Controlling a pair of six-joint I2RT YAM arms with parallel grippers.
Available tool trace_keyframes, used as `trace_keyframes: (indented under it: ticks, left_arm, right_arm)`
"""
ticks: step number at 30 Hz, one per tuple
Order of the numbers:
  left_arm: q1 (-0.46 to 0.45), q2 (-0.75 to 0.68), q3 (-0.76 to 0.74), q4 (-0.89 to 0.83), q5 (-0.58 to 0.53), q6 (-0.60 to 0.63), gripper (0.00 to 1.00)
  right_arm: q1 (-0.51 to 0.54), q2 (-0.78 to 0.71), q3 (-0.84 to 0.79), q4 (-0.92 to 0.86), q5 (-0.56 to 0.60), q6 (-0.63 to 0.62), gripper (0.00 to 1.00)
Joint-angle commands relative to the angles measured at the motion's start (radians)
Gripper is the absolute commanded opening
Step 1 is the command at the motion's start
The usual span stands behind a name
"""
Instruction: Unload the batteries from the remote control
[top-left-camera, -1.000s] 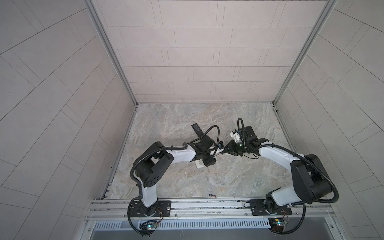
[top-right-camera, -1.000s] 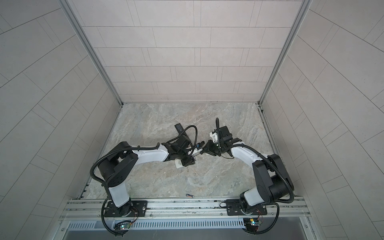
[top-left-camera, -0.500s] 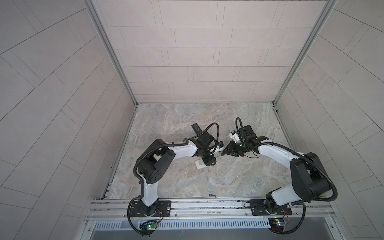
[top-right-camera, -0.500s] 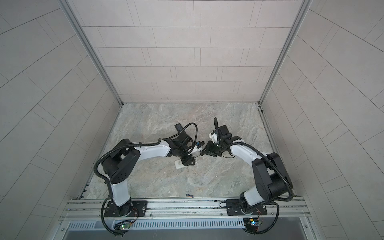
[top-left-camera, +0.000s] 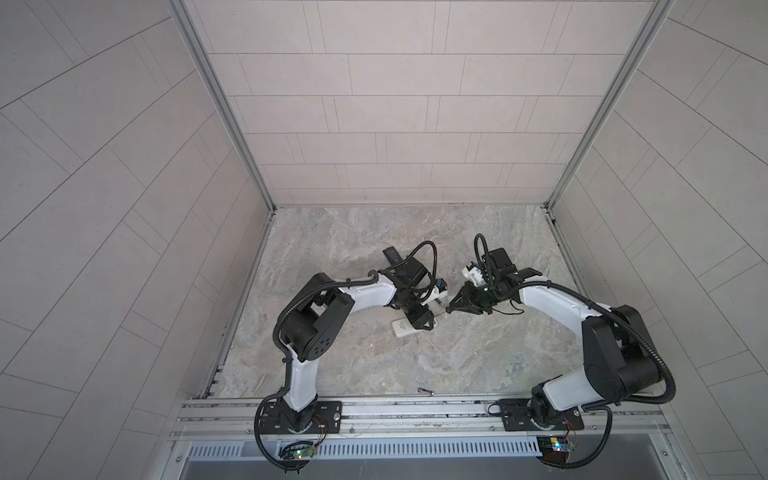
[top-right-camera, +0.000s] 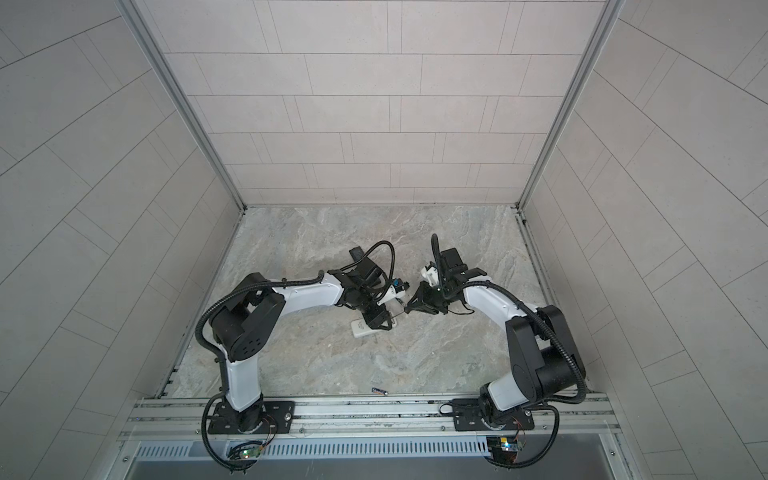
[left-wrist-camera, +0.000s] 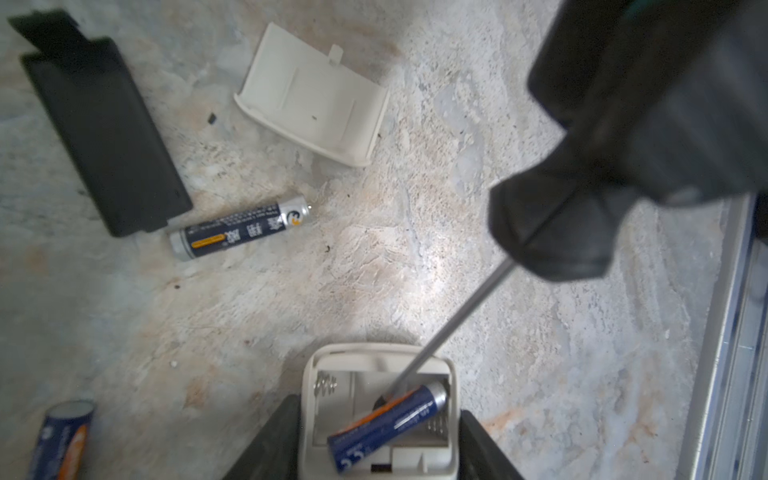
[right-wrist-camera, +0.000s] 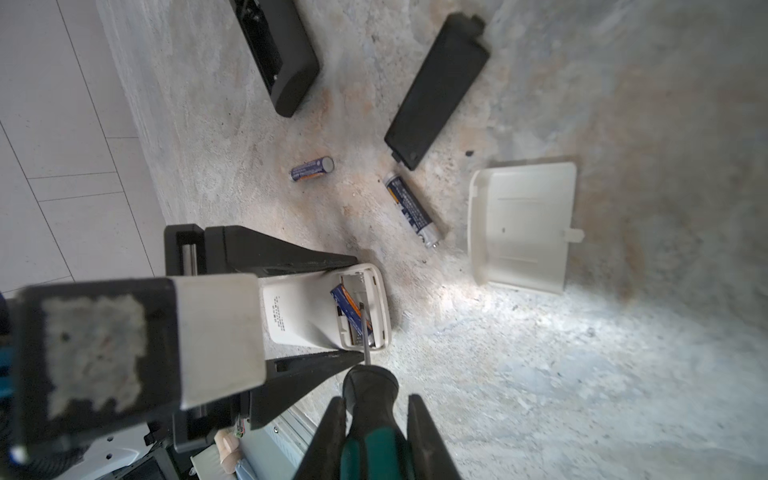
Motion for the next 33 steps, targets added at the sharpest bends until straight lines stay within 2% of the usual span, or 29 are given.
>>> trace_keyframes:
  ticks: [1,9,16,24,27,33]
  left_arm:
    - [0.02,0.025,0.017,-0.03,-0.004,-0.001,0.42]
    - [0.022,0.037,0.02,-0.008,0.025,-0.008,0.42]
    - [0.022,0.055,0.025,0.005,0.1,-0.026,0.42]
    - [0.022,0.065,0.026,0.0,0.133,-0.036,0.4]
    - [0.022,0.068,0.024,-0.003,0.134,-0.036,0.4]
    - [0.021,0.085,0.044,-0.03,0.145,-0.03,0.4]
  right_arm:
    - [-0.008,0.025,0.0,-0.185,0.052,-0.068,0.0]
    - [-0.009,0.057,0.008,-0.149,-0.022,-0.037,0.0]
    - [-0.014,0.069,0.02,-0.126,-0.076,-0.004,0.0]
    - [-0.033,0.053,0.019,-0.071,-0.085,0.069,0.0]
    - [-0.038,0.056,0.047,-0.132,-0.047,0.033,0.0]
    - [-0.05,0.053,0.035,-0.084,-0.07,0.09,0.0]
